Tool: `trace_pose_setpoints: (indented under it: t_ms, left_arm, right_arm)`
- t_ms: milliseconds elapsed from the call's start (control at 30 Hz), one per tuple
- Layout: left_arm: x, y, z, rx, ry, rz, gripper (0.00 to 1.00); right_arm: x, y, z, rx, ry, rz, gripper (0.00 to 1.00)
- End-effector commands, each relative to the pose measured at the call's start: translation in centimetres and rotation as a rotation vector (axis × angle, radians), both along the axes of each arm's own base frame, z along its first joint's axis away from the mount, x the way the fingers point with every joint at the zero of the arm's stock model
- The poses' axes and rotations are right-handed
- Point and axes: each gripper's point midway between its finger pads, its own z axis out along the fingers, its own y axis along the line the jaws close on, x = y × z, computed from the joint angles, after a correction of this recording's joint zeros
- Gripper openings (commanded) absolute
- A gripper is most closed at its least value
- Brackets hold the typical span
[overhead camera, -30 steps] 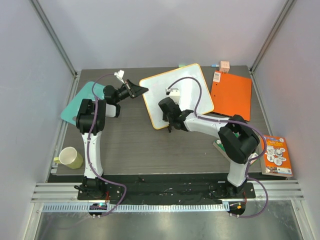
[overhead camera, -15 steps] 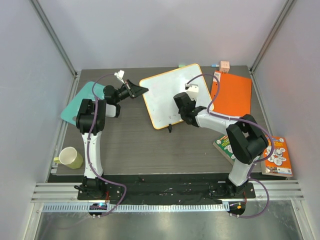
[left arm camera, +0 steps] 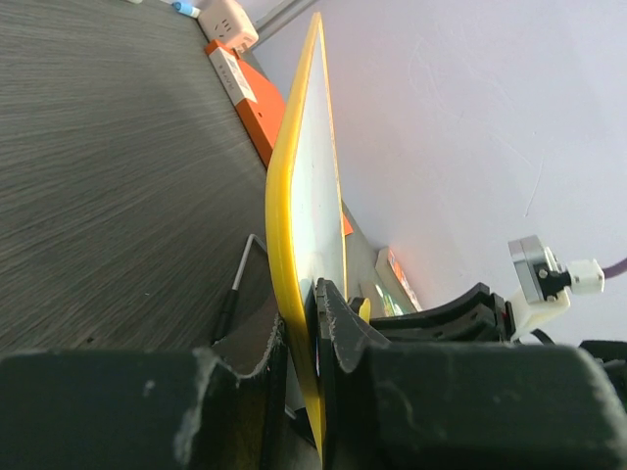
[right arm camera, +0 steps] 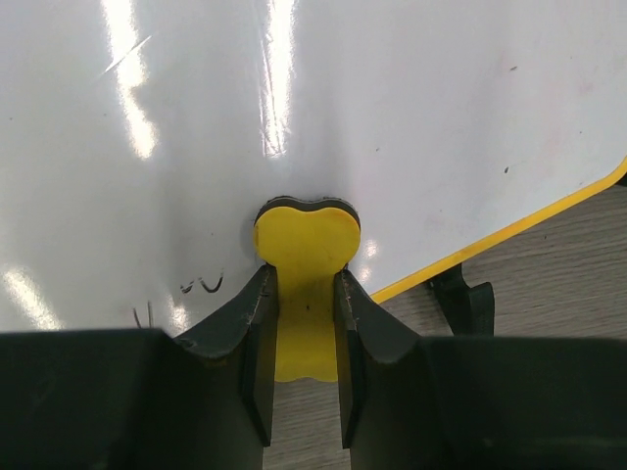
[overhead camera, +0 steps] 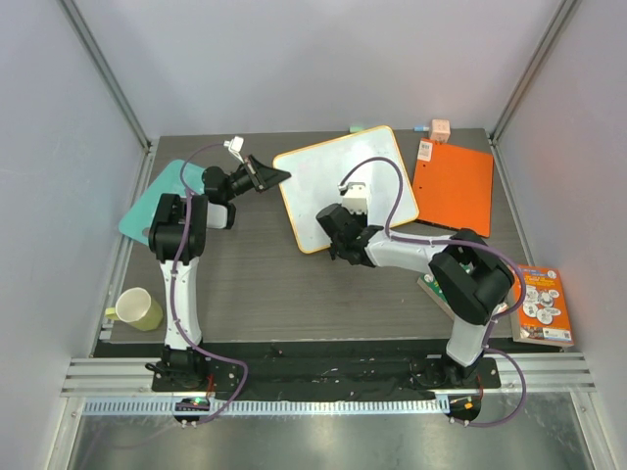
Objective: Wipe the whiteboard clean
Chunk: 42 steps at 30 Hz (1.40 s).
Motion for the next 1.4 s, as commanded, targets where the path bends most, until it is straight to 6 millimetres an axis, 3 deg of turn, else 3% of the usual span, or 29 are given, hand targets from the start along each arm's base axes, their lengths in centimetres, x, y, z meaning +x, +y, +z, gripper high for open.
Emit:
trace_pose_setpoints:
  t_ms: [0,267,567,767,1033,1367]
  left_arm:
    - [-1.8,-0.8,3.2,0.025,-0.317,-0.067,0.00]
    - [-1.9,-0.9,3.0,0.024,-0.315,-0.071,0.00]
    - [-1.8,-0.9,3.1,0.022,-0.317,-0.073,0.00]
    - [-1.9,-0.9,3.1,0.022,-0.316,-0.075,0.00]
    - [-1.9,-0.9,3.1,0.022,-0.316,-0.076,0.00]
    - [-1.9,-1.0,3.0,0.022,-0.313,-0.080,0.00]
  right_arm:
    - [-1.6,2.3,-2.6,0.011,0.062,0.085,0.01]
    - [0.8,2.6,0.7,0.000,-0.030,0.068,0.01]
    - [4.3,-1.1,2.0,0.042,-0.051,-0.003,0.01]
    - [5.7,-0.3,3.8,0.084,-0.107,0.012,0.01]
    - [5.2,1.7,4.0,0.138,-0.122,0.107,0.01]
    - [2.9,4.4,1.5,0.109,-0.110,0.195,0.01]
